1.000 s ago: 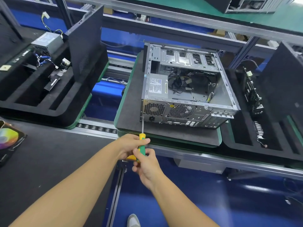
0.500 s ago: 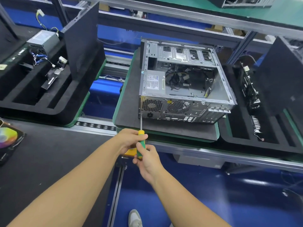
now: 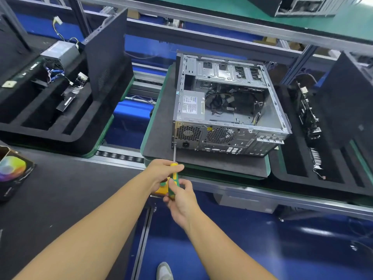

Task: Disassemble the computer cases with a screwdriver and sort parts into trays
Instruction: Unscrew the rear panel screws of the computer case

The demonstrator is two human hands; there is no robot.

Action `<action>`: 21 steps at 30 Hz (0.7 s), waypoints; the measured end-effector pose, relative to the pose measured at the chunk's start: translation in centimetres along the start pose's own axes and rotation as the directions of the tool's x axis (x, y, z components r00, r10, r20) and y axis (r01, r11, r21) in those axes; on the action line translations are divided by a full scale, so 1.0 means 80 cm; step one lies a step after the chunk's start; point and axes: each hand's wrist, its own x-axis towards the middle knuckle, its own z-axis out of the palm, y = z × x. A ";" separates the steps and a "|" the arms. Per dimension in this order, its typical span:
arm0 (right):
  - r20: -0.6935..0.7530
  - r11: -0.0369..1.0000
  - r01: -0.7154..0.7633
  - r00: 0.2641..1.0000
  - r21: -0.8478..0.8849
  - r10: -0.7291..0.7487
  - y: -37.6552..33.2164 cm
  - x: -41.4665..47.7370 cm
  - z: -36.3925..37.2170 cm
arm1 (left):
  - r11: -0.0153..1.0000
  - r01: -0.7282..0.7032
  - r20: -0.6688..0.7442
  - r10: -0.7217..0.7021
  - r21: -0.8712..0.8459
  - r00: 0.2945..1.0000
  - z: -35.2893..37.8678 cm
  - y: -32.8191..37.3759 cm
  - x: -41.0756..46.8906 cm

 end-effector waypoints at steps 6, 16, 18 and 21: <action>0.118 0.988 -0.133 0.985 0.074 0.124 -0.016 -0.001 0.006 | 0.991 -0.035 0.012 0.037 -0.131 0.999 -0.012 -0.002 0.000; -0.015 0.997 0.000 1.000 -0.072 -0.001 -0.005 0.004 0.001 | 1.000 -0.022 0.009 0.022 0.007 1.000 0.000 0.000 -0.005; -0.014 0.999 0.009 1.000 -0.033 -0.009 -0.007 0.006 0.003 | 0.997 -0.046 -0.055 0.043 -0.057 0.998 0.000 -0.002 -0.002; 0.039 0.995 -0.089 0.995 0.054 0.087 -0.014 0.007 -0.003 | 0.971 -0.027 -0.009 0.025 -0.238 1.000 -0.004 -0.004 -0.003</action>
